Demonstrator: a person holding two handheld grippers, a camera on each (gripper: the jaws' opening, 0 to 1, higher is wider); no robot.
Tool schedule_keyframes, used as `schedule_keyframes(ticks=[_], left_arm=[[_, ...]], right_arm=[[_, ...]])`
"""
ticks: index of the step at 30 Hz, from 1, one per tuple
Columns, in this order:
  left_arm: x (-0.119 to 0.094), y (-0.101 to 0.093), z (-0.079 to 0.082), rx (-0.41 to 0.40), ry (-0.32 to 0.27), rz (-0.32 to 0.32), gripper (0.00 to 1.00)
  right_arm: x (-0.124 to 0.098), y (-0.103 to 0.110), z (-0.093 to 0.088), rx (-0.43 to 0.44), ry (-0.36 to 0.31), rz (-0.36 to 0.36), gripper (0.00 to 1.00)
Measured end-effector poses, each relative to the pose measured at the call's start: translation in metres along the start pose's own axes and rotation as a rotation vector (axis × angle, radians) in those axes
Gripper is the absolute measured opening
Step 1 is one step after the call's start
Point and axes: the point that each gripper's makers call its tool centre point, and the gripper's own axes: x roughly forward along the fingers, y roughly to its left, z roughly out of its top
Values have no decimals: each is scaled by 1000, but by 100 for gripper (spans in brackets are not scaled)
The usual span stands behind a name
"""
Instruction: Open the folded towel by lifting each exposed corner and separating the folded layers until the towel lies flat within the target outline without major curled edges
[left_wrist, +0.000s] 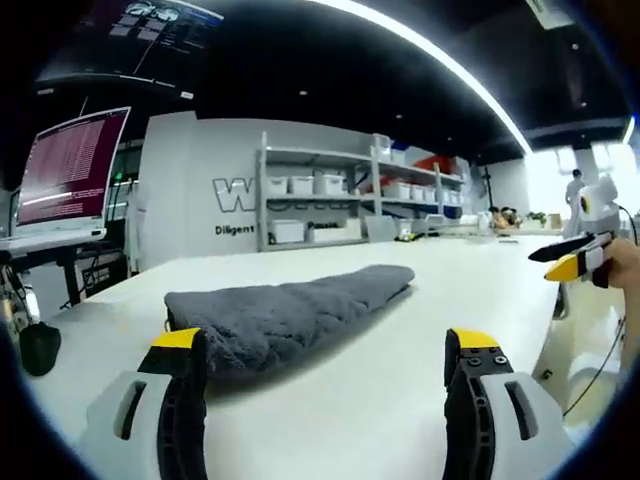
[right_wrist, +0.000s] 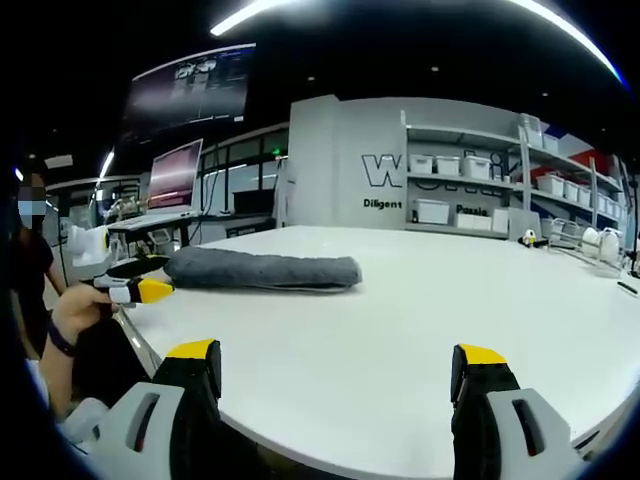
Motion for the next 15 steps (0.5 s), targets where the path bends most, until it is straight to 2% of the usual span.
schedule_keyframes(ticks=[5,8,15], left_arm=[[3,-9,-2,-6,5,-28,96],[8,-22,-9,-30,32,-84,94],[10,-30,-8,-25,26,-103,93]], right_arm=[[0,0,0,-1,1,0,97],[1,2,0,-3,1,3,97],[0,-1,1,-1,0,-1,97]])
